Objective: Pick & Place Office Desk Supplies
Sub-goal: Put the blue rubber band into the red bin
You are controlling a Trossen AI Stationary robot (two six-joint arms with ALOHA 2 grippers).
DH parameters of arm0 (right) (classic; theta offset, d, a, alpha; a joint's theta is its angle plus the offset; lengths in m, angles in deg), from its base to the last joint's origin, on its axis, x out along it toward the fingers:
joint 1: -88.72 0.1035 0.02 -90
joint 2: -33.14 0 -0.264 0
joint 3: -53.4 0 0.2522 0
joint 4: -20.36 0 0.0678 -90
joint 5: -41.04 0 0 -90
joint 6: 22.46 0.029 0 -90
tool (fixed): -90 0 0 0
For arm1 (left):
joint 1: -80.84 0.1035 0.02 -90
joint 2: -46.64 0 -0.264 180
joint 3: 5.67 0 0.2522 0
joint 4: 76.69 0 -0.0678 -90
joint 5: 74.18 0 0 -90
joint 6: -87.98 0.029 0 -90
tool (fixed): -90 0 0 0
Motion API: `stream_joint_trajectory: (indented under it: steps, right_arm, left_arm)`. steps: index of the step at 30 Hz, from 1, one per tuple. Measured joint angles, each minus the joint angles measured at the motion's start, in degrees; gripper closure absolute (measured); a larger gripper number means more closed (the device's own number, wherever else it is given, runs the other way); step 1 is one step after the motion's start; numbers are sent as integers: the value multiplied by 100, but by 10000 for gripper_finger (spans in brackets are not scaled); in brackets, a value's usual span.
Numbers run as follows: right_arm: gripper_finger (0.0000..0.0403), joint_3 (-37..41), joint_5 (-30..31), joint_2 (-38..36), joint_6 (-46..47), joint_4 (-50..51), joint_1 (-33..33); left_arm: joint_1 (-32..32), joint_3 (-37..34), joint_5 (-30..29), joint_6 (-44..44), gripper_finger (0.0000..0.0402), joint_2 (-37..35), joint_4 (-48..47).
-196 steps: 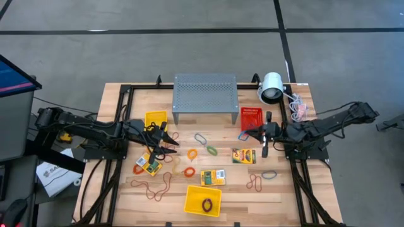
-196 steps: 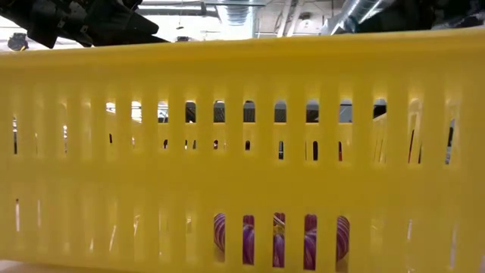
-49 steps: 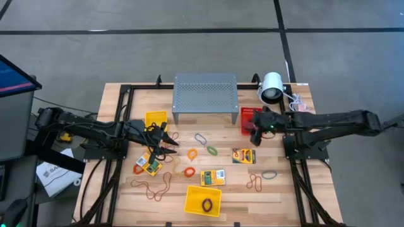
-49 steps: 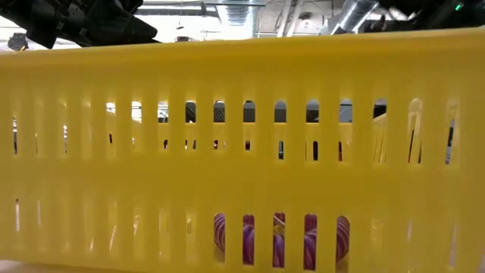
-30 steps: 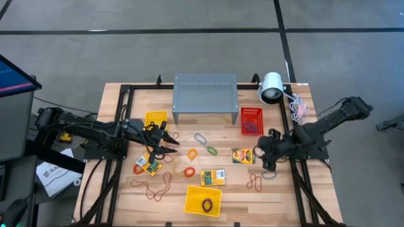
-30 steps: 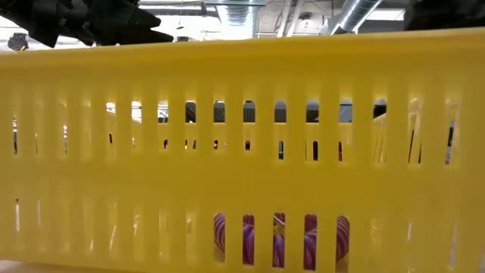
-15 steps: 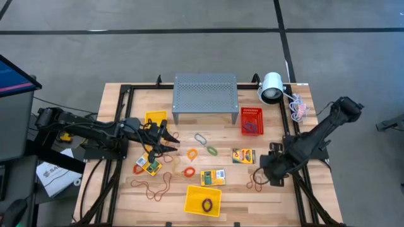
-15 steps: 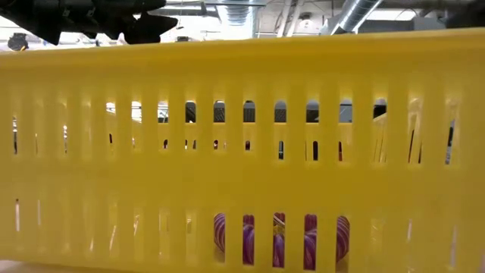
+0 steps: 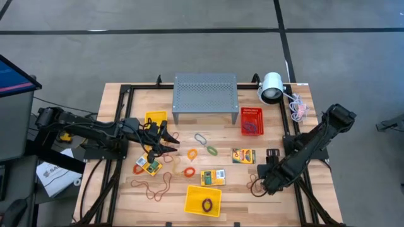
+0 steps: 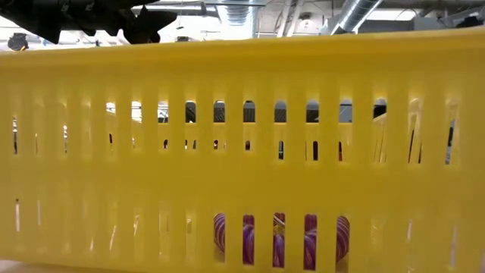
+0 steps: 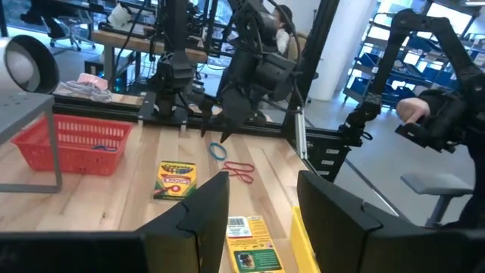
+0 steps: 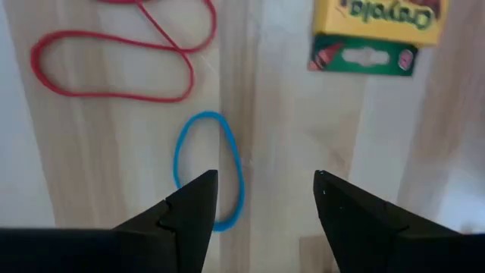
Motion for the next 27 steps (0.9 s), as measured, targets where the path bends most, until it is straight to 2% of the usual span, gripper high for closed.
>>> stream_joint_trajectory:
  steps: [9, 20, 27]
  right_arm:
    - [188, 221, -11, 31, -129, -252, -134]
    - [188, 670, -225, 48, -308, -1024, -313]
    - [188, 710, -293, 48, -327, -1067, -313]
  left_arm:
    - [-236, 0, -1, -56, 247, 0, 0]
    - [-243, 0, -1, -58, 247, 0, -7]
    - [-243, 0, -1, -58, 247, 0, -7]
